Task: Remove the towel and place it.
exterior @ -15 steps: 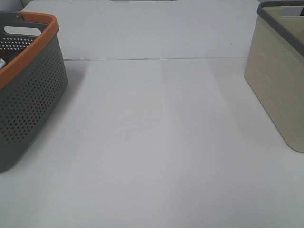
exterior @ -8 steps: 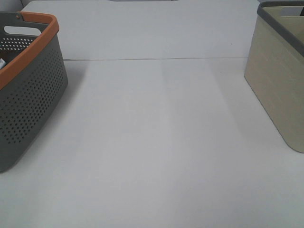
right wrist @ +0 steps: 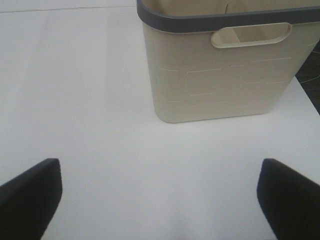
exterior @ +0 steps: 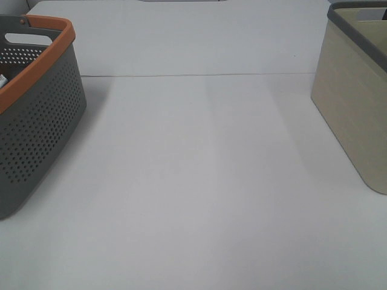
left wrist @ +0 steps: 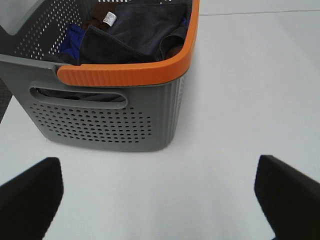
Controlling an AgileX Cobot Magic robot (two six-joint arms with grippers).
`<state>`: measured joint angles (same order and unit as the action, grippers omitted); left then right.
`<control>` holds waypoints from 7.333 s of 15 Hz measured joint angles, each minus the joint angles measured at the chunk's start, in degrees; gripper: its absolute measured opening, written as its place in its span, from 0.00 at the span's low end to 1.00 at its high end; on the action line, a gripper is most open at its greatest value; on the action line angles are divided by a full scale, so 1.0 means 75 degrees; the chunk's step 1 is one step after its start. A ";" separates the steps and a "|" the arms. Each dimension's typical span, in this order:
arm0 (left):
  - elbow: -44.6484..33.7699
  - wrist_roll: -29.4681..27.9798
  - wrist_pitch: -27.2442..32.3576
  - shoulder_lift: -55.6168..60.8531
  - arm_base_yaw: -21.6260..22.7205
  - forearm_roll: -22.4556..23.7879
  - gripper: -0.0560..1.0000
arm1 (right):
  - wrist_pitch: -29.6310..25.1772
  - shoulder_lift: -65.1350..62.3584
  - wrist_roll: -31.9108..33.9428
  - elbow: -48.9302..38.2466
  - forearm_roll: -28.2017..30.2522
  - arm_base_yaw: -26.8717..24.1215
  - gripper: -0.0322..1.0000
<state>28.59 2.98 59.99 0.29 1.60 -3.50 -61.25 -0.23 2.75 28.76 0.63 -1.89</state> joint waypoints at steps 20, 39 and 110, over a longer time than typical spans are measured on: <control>0.3522 0.2070 0.1261 -0.5248 0.0000 -0.0199 0.98 | 0.0000 0.0000 0.0000 0.0000 0.0000 0.0000 0.97; 0.7502 0.7502 0.0306 -1.3071 0.0000 0.2643 0.98 | 0.0000 0.0000 0.0000 0.0000 0.0000 0.0000 0.97; 1.3323 0.3384 -0.0252 -1.2345 -0.2674 -0.0206 0.05 | 0.0947 0.2384 -0.1704 0.0550 -0.3231 0.0000 0.97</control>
<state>128.51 28.36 58.10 -92.30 -18.45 -5.04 -54.14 17.65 -10.03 32.89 -23.61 -1.89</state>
